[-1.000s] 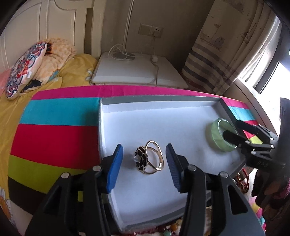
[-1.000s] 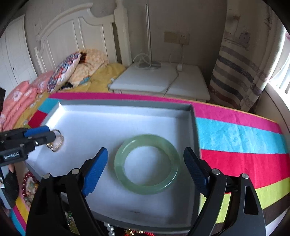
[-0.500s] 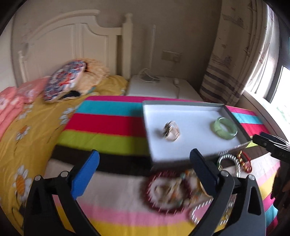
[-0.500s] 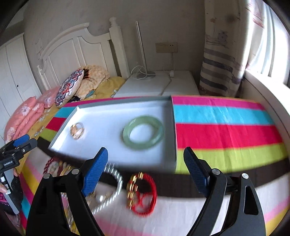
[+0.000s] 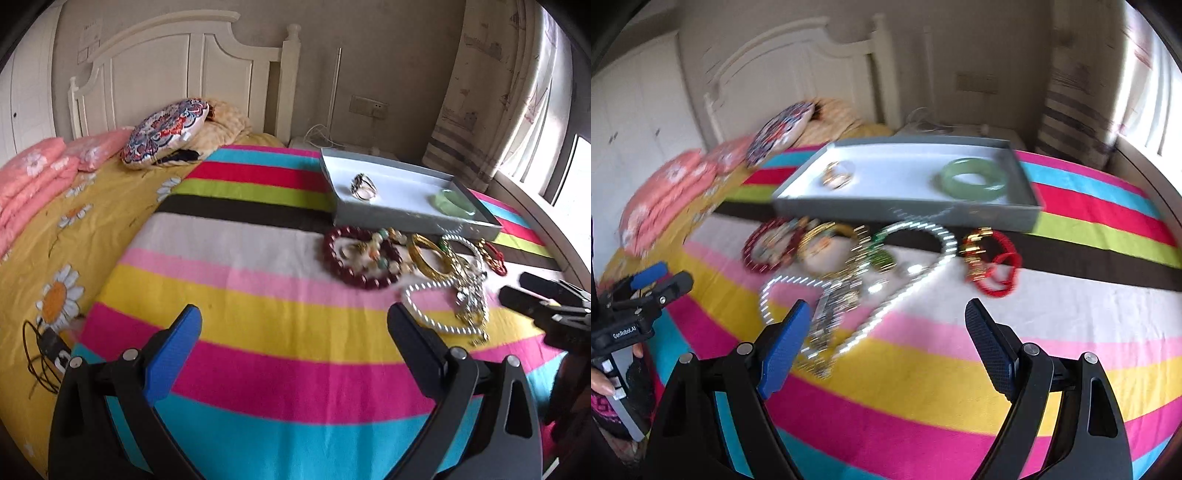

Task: Organize jewelry
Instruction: 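Lift both tools up and away from the tray, then grasp the silver pearl bow brooch with the right tool and lift it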

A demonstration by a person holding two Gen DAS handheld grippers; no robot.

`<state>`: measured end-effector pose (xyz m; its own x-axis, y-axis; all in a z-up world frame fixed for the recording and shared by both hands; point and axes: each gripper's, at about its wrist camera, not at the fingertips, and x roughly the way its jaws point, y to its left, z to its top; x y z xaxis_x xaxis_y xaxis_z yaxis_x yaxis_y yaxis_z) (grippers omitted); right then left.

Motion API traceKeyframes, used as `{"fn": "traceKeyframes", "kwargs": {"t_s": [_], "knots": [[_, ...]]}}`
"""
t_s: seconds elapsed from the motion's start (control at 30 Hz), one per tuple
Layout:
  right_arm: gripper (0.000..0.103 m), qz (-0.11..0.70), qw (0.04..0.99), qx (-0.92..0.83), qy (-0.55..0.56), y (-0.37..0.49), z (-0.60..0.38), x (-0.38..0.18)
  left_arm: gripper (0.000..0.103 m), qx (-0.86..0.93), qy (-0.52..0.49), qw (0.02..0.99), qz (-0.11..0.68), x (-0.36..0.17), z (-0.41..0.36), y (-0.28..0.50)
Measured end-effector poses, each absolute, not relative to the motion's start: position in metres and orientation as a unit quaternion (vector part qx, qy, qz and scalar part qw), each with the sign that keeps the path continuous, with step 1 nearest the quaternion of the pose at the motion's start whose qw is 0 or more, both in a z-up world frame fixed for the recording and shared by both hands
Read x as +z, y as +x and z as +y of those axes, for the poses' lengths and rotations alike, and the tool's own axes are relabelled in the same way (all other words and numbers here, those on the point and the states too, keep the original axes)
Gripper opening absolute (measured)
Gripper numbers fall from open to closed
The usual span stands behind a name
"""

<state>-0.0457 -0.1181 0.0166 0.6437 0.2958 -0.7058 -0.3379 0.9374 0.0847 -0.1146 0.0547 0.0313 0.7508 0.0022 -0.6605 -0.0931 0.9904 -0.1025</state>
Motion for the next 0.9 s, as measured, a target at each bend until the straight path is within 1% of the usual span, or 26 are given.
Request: {"fn": "traceKeyframes", "kwargs": {"t_s": [0.07, 0.1, 0.17, 0.23, 0.27, 0.3, 0.43, 0.57, 0.7, 0.83, 0.9], "knots": [[0.08, 0.389, 0.902, 0.185, -0.033, -0.045, -0.107, 0.015, 0.1, 0.019, -0.065, 0.937, 0.343, 0.033, 0.052, -0.119], [0.075, 0.394, 0.899, 0.189, -0.032, -0.043, -0.105, 0.014, 0.101, 0.014, -0.068, 0.938, 0.34, 0.033, 0.053, -0.121], [0.071, 0.4, 0.896, 0.192, -0.032, -0.04, -0.102, 0.012, 0.101, 0.01, -0.079, 0.933, 0.35, 0.03, 0.055, -0.119], [0.06, 0.408, 0.892, 0.193, -0.03, -0.039, -0.099, 0.009, 0.101, 0.008, -0.096, 0.928, 0.359, 0.027, 0.061, -0.116], [0.057, 0.409, 0.892, 0.192, -0.029, -0.039, -0.098, 0.008, 0.101, 0.005, -0.104, 0.928, 0.359, 0.026, 0.062, -0.115], [0.052, 0.41, 0.891, 0.192, -0.03, -0.039, -0.097, 0.007, 0.101, -0.001, -0.113, 0.928, 0.355, 0.026, 0.065, -0.116], [0.042, 0.417, 0.887, 0.194, -0.033, -0.036, -0.092, 0.005, 0.101, -0.011, -0.128, 0.927, 0.351, 0.026, 0.068, -0.116], [0.039, 0.42, 0.885, 0.196, -0.038, -0.037, -0.086, 0.005, 0.101, -0.016, -0.137, 0.927, 0.348, 0.026, 0.069, -0.115], [0.031, 0.42, 0.884, 0.203, -0.035, -0.04, -0.084, 0.006, 0.101, -0.019, -0.144, 0.929, 0.341, 0.027, 0.071, -0.117], [0.03, 0.424, 0.88, 0.206, -0.052, -0.042, -0.078, 0.002, 0.101, -0.019, -0.145, 0.928, 0.342, 0.027, 0.071, -0.117], [0.026, 0.424, 0.881, 0.205, -0.054, -0.043, -0.078, 0.001, 0.101, -0.019, -0.145, 0.928, 0.341, 0.027, 0.071, -0.117]]}}
